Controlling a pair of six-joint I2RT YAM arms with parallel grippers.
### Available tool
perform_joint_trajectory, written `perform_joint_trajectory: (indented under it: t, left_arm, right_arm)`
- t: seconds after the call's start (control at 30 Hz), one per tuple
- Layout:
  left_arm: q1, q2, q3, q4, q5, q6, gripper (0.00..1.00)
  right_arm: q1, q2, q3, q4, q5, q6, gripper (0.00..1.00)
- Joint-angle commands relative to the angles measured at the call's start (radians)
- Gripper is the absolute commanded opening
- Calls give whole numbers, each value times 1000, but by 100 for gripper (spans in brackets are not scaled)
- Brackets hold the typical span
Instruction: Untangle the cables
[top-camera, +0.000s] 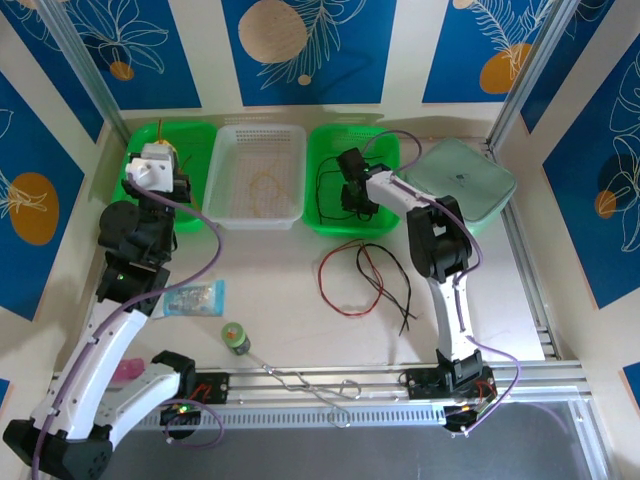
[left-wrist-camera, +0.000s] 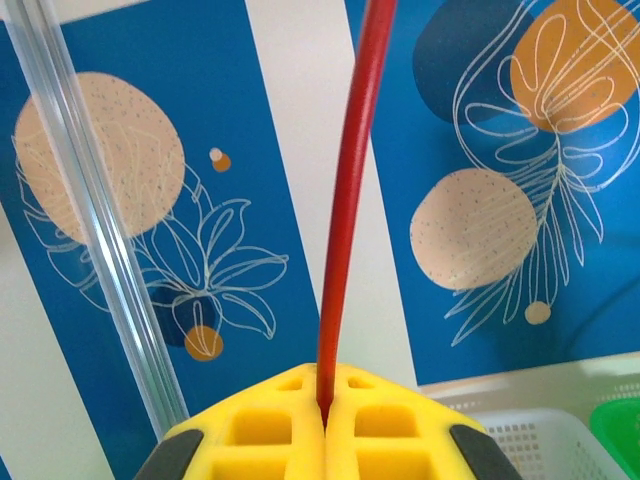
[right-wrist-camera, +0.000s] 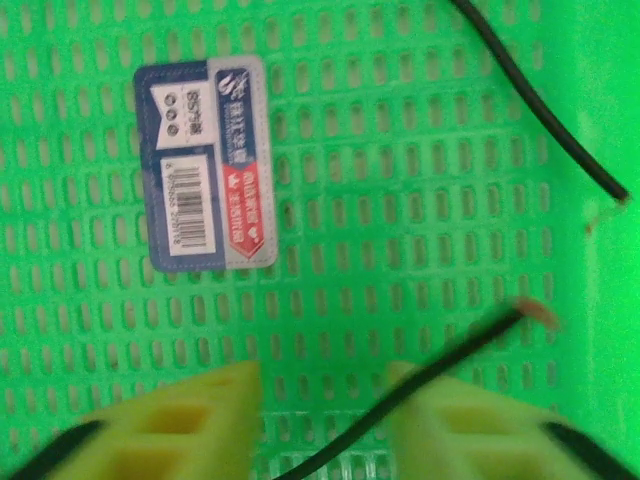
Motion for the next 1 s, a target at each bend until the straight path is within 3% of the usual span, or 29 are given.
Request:
perform_joint_trajectory:
  t: [0.0,0.2,0.33,0.73,0.97]
  left_arm:
    - [12,-18,17,69,-1,61,0]
    - [12,6,88,32,23,115,0]
    - [12,38,178,-31,45,132,0]
    - [36,369,623,-120,67,347,0]
    - [181,539,826,-153,107,314,0]
  right_arm:
    - [-19,-102,50,-40,-34,-27,62]
    - [-33,-264,57,-70,-46,-74,89]
    - [-42,-363,63,-91,-61,-114,97]
    - [-62,-608,-129,-56,-97,-123,100]
    - [-78,-705,-243,-40,-103,-114,100]
